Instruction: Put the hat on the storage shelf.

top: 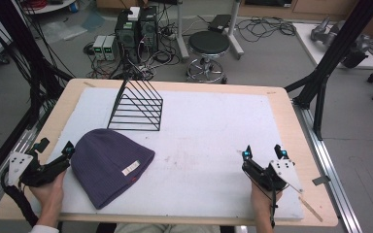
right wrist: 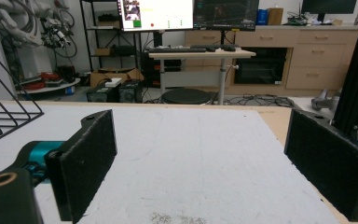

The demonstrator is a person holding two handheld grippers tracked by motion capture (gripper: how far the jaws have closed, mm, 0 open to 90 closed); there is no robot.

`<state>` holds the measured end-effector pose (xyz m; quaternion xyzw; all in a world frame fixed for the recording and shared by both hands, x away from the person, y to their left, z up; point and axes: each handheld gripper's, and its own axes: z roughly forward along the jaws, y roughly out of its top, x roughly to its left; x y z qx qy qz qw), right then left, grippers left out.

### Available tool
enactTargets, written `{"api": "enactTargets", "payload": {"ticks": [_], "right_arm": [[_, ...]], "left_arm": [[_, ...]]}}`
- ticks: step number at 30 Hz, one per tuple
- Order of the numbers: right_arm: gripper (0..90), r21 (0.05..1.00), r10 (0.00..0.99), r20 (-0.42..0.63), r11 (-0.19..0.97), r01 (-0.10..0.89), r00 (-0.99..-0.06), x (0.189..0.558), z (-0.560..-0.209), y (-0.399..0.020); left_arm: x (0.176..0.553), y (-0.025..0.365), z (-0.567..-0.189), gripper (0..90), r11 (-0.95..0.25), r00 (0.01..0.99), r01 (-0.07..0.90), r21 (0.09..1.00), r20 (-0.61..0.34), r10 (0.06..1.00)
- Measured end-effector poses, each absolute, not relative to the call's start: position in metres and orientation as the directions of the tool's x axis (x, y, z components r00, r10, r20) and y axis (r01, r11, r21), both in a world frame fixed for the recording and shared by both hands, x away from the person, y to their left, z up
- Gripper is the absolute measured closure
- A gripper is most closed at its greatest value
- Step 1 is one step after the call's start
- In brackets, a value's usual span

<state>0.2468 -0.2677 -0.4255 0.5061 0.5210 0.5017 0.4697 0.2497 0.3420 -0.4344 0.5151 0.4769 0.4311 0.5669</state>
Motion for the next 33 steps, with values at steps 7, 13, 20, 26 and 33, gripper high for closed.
{"api": "enactTargets", "payload": {"ticks": [7, 13, 20, 26, 33], "right_arm": [[8.4, 0.998, 0.999, 0.022, -0.019, 0.060, -0.044, 0.246, -0.426, -0.268], [8.4, 0.998, 0.999, 0.022, -0.019, 0.060, -0.049, 0.247, -0.426, -0.268], [8.5, 0.998, 0.998, 0.022, -0.019, 0.067, -0.054, 0.248, -0.427, -0.268], [8.5, 0.997, 0.998, 0.026, -0.021, 0.077, -0.062, 0.249, -0.428, -0.269], [8.4, 0.996, 0.998, 0.024, -0.019, 0.087, -0.065, 0.250, -0.428, -0.269]], "left_arm": [[0.250, 0.342, -0.435, 16.2, 0.100, 0.175, 0.004, 0.995, -0.099, 0.980], [0.252, 0.343, -0.436, 16.2, 0.109, 0.181, 0.016, 0.994, -0.110, 0.977], [0.253, 0.342, -0.436, 16.2, 0.106, 0.181, 0.028, 0.994, -0.109, 0.977], [0.258, 0.342, -0.436, 16.2, 0.116, 0.196, 0.046, 0.992, -0.123, 0.973], [0.266, 0.345, -0.432, 16.2, 0.122, 0.192, 0.056, 0.991, -0.131, 0.973]]}}
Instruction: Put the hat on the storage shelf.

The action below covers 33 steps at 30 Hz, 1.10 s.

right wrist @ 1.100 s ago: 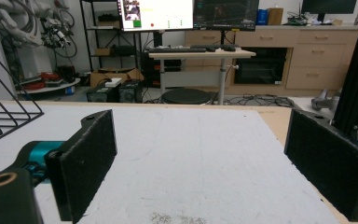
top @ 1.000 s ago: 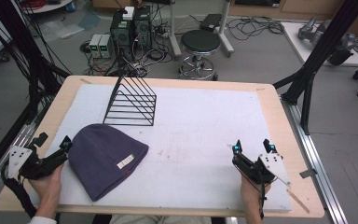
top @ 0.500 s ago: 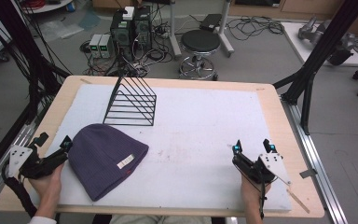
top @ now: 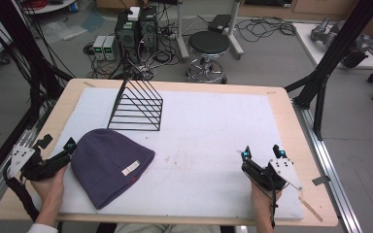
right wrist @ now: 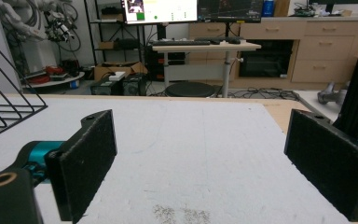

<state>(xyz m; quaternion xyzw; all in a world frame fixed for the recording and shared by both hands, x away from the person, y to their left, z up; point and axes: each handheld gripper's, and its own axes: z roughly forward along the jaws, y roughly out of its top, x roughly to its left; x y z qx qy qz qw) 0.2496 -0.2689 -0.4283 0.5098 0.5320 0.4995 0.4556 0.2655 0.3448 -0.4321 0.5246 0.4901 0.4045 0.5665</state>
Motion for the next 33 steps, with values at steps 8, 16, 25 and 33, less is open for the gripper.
{"api": "enactTargets", "payload": {"ticks": [8, 16, 25, 33], "right_arm": [[8.4, 0.995, 0.998, 0.024, -0.017, 0.094, -0.065, 0.250, -0.429, -0.270], [8.4, 0.994, 0.997, 0.031, -0.025, 0.103, -0.065, 0.250, -0.429, -0.271], [8.4, 0.994, 0.997, 0.030, -0.023, 0.107, -0.066, 0.251, -0.430, -0.272], [8.4, 0.993, 0.997, 0.039, -0.031, 0.117, -0.066, 0.251, -0.430, -0.272]], "left_arm": [[0.278, 0.339, -0.431, 16.2, 0.130, 0.225, 0.196, 0.972, -0.174, 0.959], [0.282, 0.333, -0.429, 16.6, 0.147, 0.194, 0.286, 0.947, -0.207, 0.959], [0.284, 0.335, -0.425, 16.9, 0.153, 0.165, 0.350, 0.924, -0.222, 0.961], [0.286, 0.331, -0.422, 18.4, 0.140, 0.140, 0.398, 0.907, -0.211, 0.967]]}}
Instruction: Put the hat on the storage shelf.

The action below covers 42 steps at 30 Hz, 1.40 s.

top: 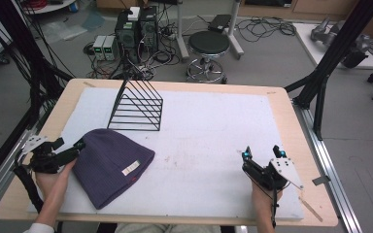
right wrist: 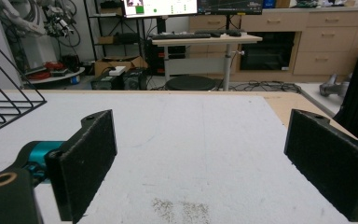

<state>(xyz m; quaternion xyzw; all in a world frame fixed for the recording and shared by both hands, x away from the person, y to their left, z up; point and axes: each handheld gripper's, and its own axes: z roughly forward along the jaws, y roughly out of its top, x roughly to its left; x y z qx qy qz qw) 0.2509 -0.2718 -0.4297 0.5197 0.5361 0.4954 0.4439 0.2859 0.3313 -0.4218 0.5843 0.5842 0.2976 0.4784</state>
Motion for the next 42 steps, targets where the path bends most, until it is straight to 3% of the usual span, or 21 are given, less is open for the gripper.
{"api": "enactTargets", "payload": {"ticks": [22, 34, 42], "right_arm": [[8.5, 0.991, 0.997, 0.034, -0.024, 0.132, -0.071, 0.253, -0.431, -0.271], [8.5, 0.991, 0.996, -0.014, 0.025, 0.134, -0.085, 0.253, -0.430, -0.266], [8.5, 0.991, 0.996, -0.030, 0.041, 0.127, -0.085, 0.253, -0.430, -0.266]], "left_arm": [[0.293, 0.325, -0.427, 19.1, 0.161, 0.067, 0.597, 0.786, -0.248, 0.966], [0.294, 0.317, -0.433, 17.7, 0.119, 0.047, 0.655, 0.746, -0.197, 0.979], [0.297, 0.318, -0.439, 17.0, 0.147, 0.034, 0.685, 0.713, -0.233, 0.972]]}}
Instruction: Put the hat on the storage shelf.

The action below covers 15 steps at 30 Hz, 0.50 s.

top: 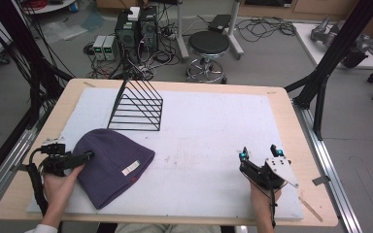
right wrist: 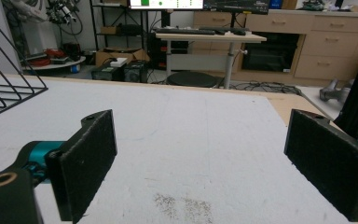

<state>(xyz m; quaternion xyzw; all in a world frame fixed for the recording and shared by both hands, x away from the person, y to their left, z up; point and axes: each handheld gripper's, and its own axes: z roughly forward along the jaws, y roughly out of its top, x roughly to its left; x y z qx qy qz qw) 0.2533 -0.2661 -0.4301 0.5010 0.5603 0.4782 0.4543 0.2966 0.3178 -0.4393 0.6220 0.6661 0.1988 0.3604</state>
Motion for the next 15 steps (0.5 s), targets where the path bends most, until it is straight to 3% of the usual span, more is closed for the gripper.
{"api": "enactTargets", "payload": {"ticks": [10, 15], "right_arm": [[8.5, 0.990, 0.995, -0.034, 0.045, 0.131, -0.089, 0.2531, -0.4300, -0.2648], [8.5, 0.994, 0.995, -0.057, 0.063, 0.087, -0.077, 0.2491, -0.4275, -0.2631]], "left_arm": [[0.2970, 0.3153, -0.4416, 18.3, 0.133, 0.035, 0.695, 0.706, -0.218, 0.975], [0.2953, 0.3147, -0.4415, 30.6, 0.106, 0.074, 0.688, 0.718, -0.214, 0.974]]}}
